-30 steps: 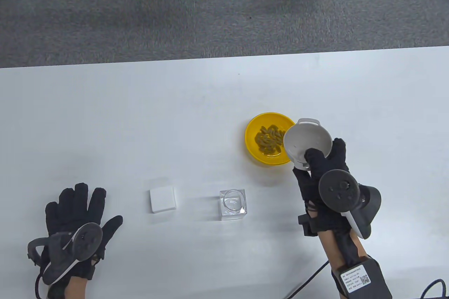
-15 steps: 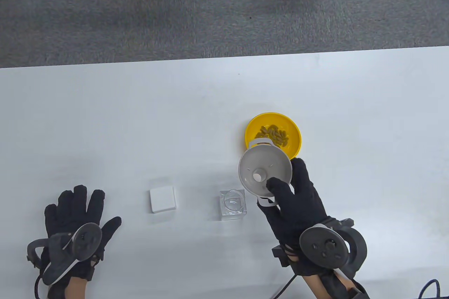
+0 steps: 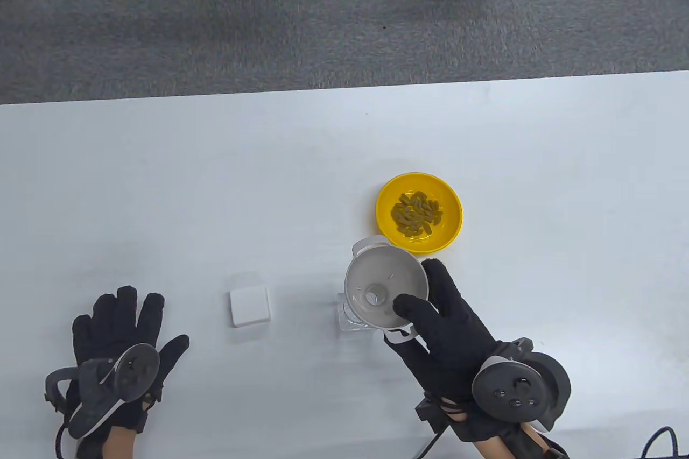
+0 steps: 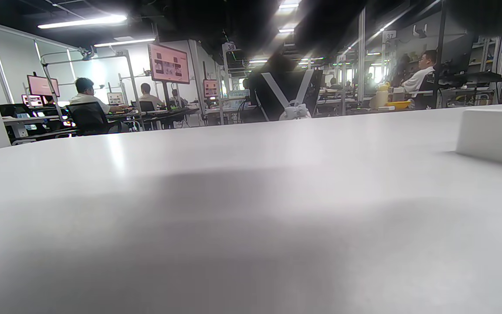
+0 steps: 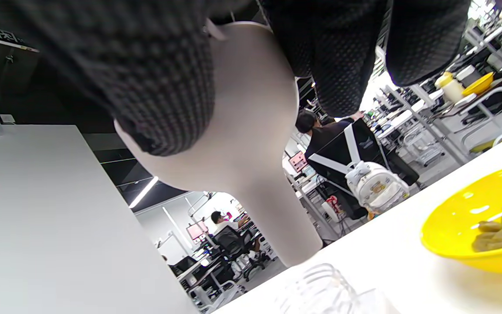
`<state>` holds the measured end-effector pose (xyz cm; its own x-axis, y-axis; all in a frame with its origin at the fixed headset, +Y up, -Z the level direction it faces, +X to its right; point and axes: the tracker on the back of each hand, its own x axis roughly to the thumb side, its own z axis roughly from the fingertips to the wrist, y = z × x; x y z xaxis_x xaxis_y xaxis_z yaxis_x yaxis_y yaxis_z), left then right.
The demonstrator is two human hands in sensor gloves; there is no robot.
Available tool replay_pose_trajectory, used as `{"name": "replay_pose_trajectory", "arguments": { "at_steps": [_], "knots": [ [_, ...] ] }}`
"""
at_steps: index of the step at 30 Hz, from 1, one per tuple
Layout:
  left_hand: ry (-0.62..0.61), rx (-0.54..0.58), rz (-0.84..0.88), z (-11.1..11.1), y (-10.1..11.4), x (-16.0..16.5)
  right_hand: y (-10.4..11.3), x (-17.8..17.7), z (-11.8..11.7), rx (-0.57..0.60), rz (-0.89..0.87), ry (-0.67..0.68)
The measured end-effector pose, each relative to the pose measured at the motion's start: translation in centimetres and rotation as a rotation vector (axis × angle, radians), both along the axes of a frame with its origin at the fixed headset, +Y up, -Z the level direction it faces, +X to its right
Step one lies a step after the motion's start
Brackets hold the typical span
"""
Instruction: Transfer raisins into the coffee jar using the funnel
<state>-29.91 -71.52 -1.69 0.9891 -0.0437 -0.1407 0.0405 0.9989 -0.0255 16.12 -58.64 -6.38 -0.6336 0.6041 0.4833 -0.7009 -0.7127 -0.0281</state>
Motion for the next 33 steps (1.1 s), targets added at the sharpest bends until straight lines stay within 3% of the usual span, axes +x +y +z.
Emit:
{"name": "replay_pose_trajectory", "arguments": {
  "at_steps": [7,18,33],
  "knots": [
    [-0.004,0.002,0.012,0.0,0.0,0.0,-0.2,-0.1,-0.5,-0.031,-0.005,0.056],
    [-0.013,0.004,0.009,0.0,0.0,0.1,-4.2,-1.5,-2.6,-0.127,0.11,0.131],
    [-0.023,0.006,0.018,0.0,-0.1,0.2,-3.9,-0.9,-2.4,-0.133,0.103,0.151]
  ]
}}
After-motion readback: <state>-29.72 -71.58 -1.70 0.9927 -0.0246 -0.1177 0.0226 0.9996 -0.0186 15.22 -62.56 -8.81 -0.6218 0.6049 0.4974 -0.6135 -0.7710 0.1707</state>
